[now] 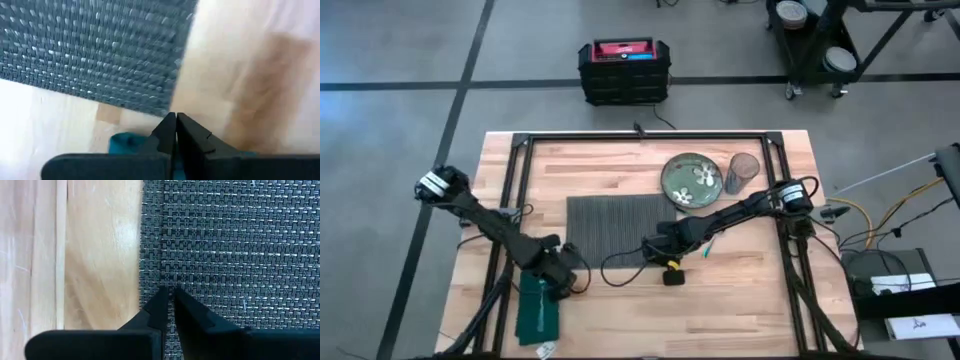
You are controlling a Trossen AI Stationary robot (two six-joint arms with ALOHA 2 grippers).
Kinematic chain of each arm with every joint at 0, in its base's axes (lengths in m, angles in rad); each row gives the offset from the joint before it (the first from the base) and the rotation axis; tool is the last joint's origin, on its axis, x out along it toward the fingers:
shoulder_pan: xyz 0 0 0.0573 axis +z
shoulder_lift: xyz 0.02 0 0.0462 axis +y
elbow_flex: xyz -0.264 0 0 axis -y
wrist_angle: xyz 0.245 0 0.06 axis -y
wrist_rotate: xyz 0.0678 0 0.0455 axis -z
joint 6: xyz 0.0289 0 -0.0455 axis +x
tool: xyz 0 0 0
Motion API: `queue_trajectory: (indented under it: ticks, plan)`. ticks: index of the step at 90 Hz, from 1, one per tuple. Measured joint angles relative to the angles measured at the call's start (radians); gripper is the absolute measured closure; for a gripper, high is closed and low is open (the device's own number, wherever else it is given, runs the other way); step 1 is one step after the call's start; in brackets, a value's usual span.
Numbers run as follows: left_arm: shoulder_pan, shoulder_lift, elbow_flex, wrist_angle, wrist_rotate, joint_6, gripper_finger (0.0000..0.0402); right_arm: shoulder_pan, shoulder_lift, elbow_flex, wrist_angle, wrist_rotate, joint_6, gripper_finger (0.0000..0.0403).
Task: Set table place
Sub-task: Move the gray place mat to the center of the table
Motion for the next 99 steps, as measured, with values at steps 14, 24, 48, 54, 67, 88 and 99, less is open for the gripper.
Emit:
queue_trajectory:
  ticks: [14,24,48,54,67,88,99]
  plan:
    - [0.002,-0.033,0.000,0.024,-0.085,0.003,0.0401,0.000,0.000,0.003,0.014,-0.001,-0.001,0.0384]
    - [0.002,-0.027,0.000,0.036,-0.096,0.039,0.0397,0.000,0.001,0.004,0.027,-0.003,-0.010,0.0384]
    - [0.002,0.047,-0.006,0.036,-0.145,0.176,0.0306,0.000,0.003,0.003,0.066,-0.003,-0.020,0.0384]
    - [0.003,0.070,-0.006,0.032,-0.172,0.196,0.0276,0.000,0.003,-0.001,0.073,-0.003,-0.015,0.0384]
    - [0.013,0.095,-0.005,0.031,-0.210,0.209,0.0229,0.000,0.002,-0.011,0.087,-0.003,-0.008,0.0384]
    - [0.019,0.099,-0.005,0.034,-0.304,0.206,0.0219,0.008,0.001,-0.019,0.099,0.000,-0.008,0.0384]
    - [0.023,0.118,-0.006,0.033,-0.313,0.221,0.0233,0.017,0.001,-0.020,0.121,-0.004,-0.009,0.0384]
